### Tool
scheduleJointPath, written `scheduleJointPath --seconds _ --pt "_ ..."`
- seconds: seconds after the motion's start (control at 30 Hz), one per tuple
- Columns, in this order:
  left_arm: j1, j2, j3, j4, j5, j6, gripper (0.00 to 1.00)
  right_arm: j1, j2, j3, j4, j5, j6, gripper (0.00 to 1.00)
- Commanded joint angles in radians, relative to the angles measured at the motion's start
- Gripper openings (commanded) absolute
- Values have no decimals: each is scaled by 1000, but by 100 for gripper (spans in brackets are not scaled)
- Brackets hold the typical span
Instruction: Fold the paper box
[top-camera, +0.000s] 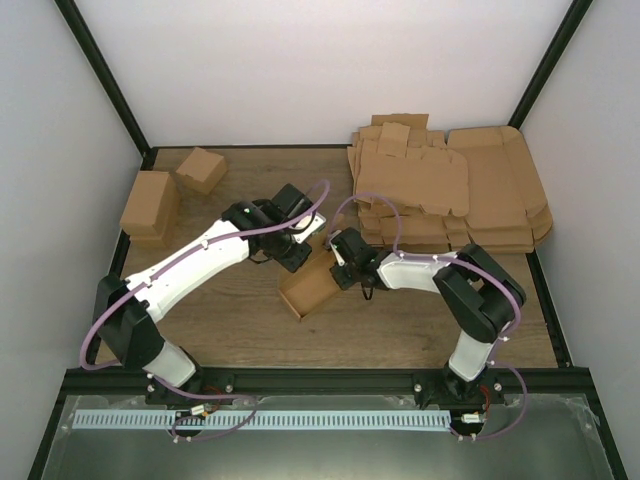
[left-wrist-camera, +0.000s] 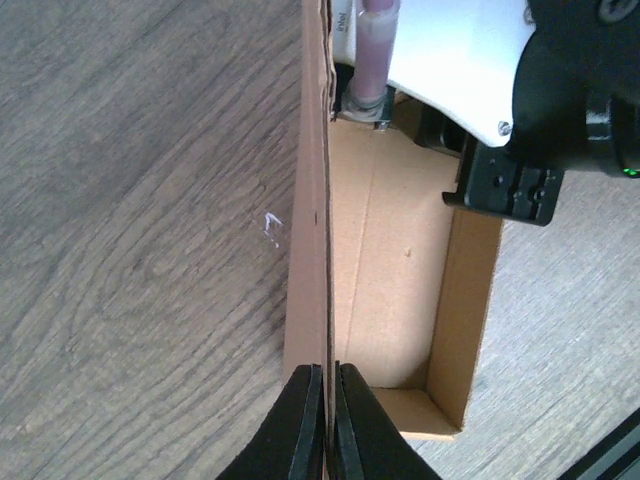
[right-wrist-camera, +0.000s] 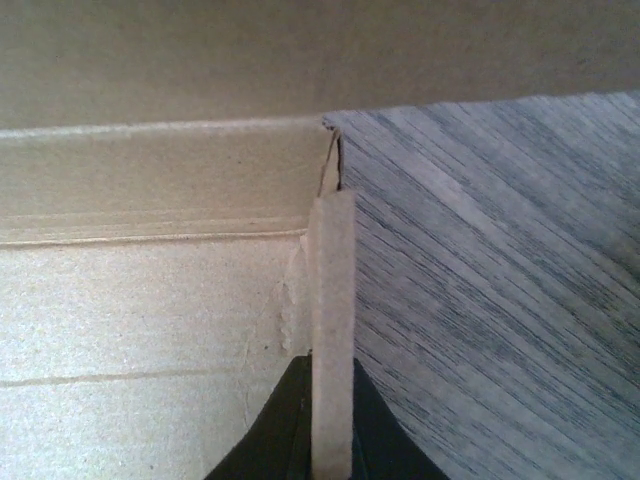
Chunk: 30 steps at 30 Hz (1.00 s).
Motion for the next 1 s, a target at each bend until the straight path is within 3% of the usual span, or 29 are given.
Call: scheduleJointPath --seconds 0.0,0.1,0.2,0.7,0.77,0.9,0.97 --pt "1 -30 4 39 78 -18 4 29 45 23 -41 57 17 2" --pt "1 -32 -2 39 79 -16 4 29 30 24 -36 29 24 15" --pt "2 -27 -6 29 80 -6 7 29 -28 4 -2 -5 43 22" --pt "1 -55 -12 34 98 -22 64 -12 -181 -29 16 -106 90 39" --pt "0 -77 -25 35 101 -43 69 -19 -211 -42 30 -110 89 45" --pt "0 -156 -64 42 89 -136 75 -47 -277 -86 77 -150 84 48" --pt "0 -218 -96 63 108 -213 83 -75 -307 -107 102 -200 86 48"
